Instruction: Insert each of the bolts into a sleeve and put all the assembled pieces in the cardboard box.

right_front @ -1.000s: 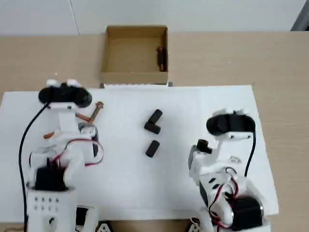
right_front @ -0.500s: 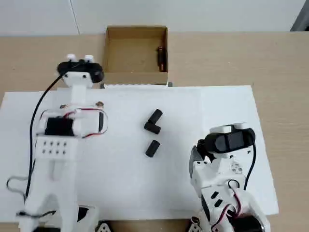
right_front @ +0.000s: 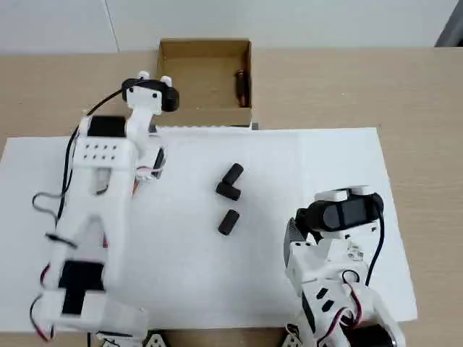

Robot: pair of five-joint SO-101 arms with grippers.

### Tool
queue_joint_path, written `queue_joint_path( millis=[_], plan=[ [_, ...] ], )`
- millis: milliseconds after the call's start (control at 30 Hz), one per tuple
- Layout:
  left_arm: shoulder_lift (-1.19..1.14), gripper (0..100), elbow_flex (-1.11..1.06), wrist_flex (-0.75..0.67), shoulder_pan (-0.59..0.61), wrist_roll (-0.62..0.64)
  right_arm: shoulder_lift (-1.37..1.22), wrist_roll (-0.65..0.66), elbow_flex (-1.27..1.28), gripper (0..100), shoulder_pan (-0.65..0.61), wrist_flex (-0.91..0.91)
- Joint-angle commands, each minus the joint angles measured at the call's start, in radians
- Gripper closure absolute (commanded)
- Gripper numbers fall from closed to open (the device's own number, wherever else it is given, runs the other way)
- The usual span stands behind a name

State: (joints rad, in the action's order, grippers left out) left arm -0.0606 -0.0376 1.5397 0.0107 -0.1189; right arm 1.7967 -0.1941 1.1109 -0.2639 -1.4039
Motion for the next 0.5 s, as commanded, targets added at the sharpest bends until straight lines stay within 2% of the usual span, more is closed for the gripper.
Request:
queue_joint_path(
  millis=[0,200,467],
  plan=[
    [-0.11,94,0.185,0.086,0.008,-0.012,-0.002,0.003,-0.005,99.6,0.001,0.016],
    [-0.302,94,0.386,0.16,0.031,-0.046,-0.001,0.003,-0.005,99.6,0.002,0.016],
    [-0.459,93,0.536,0.176,0.138,-0.123,0.005,0.002,0.009,99.6,0.001,0.022]
  ],
)
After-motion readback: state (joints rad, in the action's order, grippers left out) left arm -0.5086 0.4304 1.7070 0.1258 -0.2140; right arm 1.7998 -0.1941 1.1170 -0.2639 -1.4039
